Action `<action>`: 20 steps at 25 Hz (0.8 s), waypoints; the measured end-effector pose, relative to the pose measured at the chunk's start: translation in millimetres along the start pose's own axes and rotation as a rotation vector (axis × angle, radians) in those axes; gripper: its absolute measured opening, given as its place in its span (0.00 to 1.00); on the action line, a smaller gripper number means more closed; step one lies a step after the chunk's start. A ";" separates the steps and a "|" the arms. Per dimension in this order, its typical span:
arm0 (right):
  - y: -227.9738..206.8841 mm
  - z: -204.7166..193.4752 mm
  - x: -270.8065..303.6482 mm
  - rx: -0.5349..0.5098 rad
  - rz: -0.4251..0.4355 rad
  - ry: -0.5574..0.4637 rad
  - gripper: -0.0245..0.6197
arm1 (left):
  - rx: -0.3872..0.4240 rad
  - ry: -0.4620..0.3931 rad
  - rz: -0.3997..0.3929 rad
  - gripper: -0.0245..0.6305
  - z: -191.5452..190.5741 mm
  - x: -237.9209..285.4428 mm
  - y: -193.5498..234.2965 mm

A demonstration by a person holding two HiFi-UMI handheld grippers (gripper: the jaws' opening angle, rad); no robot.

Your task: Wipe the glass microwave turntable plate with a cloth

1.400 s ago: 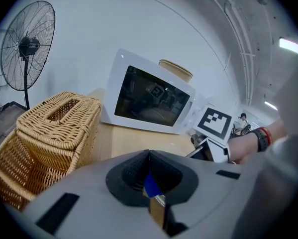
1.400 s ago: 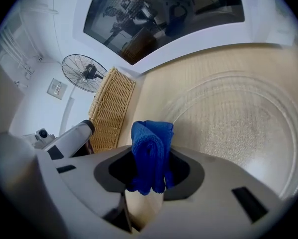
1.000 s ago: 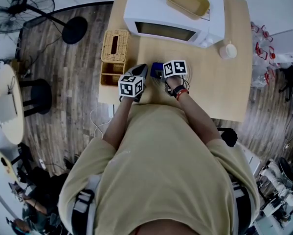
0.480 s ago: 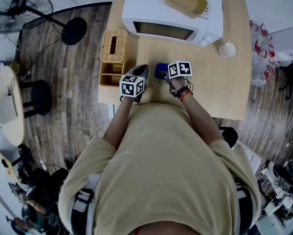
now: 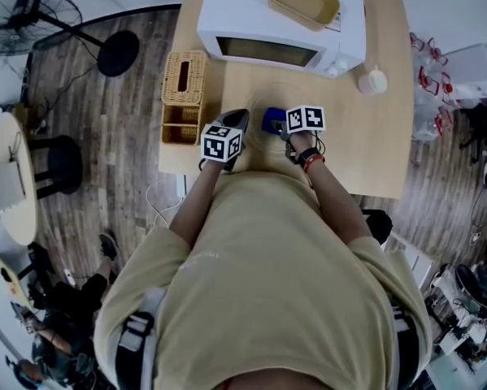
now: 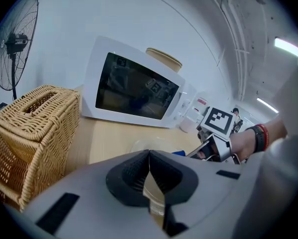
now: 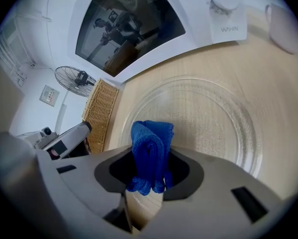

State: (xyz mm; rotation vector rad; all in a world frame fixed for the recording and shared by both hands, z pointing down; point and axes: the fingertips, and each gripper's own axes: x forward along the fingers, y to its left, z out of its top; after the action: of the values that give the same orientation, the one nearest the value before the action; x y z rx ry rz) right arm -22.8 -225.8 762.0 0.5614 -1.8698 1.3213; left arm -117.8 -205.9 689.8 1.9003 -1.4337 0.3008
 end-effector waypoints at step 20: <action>-40.5 -4.9 -32.1 0.058 -0.041 -0.031 0.27 | 0.011 0.029 -0.056 0.07 -5.3 12.5 -20.1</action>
State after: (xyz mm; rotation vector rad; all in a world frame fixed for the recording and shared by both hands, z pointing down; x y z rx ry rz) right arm 27.6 -238.5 761.5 0.6498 -1.8399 1.3500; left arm -93.9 -209.2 692.5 1.9341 -1.3601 0.3086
